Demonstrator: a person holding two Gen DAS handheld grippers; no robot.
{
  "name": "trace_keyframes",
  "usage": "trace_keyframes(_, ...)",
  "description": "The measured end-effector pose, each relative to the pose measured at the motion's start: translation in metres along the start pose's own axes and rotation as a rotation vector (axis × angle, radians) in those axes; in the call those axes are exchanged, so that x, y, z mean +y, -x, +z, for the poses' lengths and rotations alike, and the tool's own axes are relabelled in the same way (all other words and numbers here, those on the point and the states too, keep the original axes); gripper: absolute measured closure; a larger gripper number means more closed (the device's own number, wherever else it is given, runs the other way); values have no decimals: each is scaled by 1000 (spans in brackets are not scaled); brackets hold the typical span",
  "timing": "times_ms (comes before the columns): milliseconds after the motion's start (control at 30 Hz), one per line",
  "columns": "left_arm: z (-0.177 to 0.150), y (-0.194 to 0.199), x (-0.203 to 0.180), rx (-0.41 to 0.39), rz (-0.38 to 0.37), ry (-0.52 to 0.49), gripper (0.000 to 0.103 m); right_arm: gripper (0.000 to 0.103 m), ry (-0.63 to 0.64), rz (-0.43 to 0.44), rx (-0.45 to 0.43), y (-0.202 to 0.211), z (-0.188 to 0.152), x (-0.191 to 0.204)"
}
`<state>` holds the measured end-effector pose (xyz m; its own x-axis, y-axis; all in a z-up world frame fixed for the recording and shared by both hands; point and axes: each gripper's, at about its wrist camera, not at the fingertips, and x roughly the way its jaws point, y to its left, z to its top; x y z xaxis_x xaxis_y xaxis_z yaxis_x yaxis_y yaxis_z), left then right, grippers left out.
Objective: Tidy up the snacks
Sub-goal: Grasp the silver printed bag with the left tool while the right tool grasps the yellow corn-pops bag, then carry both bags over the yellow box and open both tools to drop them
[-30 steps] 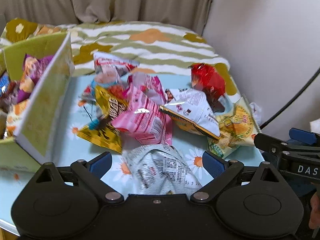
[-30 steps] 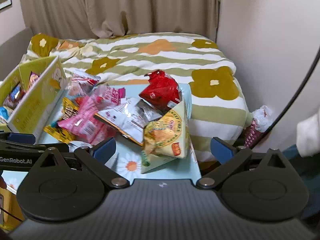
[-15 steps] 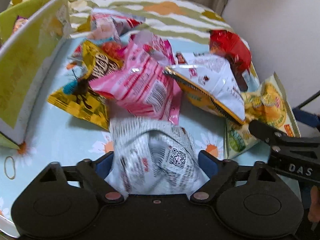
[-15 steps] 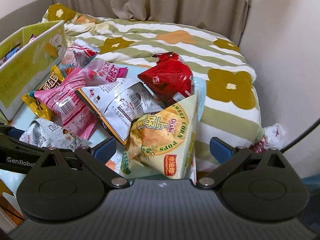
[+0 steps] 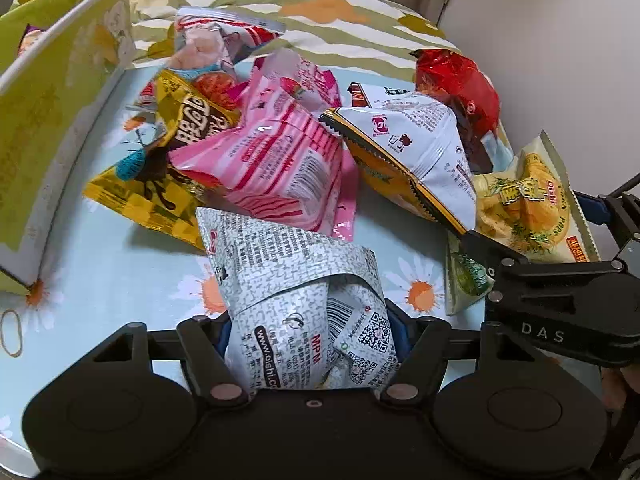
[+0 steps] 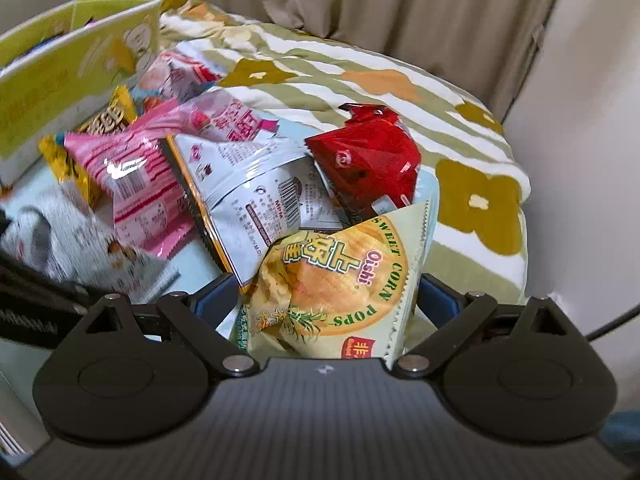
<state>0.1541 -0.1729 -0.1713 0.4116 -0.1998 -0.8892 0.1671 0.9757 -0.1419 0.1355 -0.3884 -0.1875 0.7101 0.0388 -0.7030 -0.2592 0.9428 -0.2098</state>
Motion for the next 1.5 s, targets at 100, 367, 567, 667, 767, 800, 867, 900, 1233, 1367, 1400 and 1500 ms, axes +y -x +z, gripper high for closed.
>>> trace_keyframes(100, -2, 2, 4, -1, 1, 17, 31, 0, 36, -3, 0, -3, 0, 2)
trace_keyframes(367, -3, 6, 6, -4, 6, 23, 31, 1, 92, 10, 16, -18, -1, 4)
trace_keyframes(567, -2, 13, 7, -19, 8, 20, 31, 19, 68, 41, 24, -13, -3, 0)
trace_keyframes(667, -1, 19, 5, -29, 1, 13, 31, 29, 38, 42, 22, -6, -1, -3)
trace_keyframes(767, -2, 26, 3, -39, -8, 6, 31, 33, 14, 32, 33, 1, -1, -7)
trace_keyframes(800, -2, 28, 2, -43, -10, 3, 31, 34, 2, 29, 34, 3, -1, -8)
trace_keyframes(867, -3, 35, 0, -56, -14, -3, 31, 38, -18, 25, 32, 9, -3, -11)
trace_keyframes(900, -3, 38, 0, -62, -16, -5, 31, 40, -28, 26, 30, 13, -3, -11)
trace_keyframes(1233, -6, 92, 1, -171, -22, 2, 31, 42, -87, -6, -33, 60, -1, -19)
trace_keyframes(1367, -2, 123, 14, -243, 4, 23, 31, 42, -102, 16, -88, 88, 12, -20)
trace_keyframes(1400, -1, 131, 18, -261, 12, 29, 31, 42, -103, 27, -101, 93, 18, -19)
trace_keyframes(1500, 3, 157, 36, -321, 38, 52, 31, 42, -101, 68, -147, 108, 38, -13)
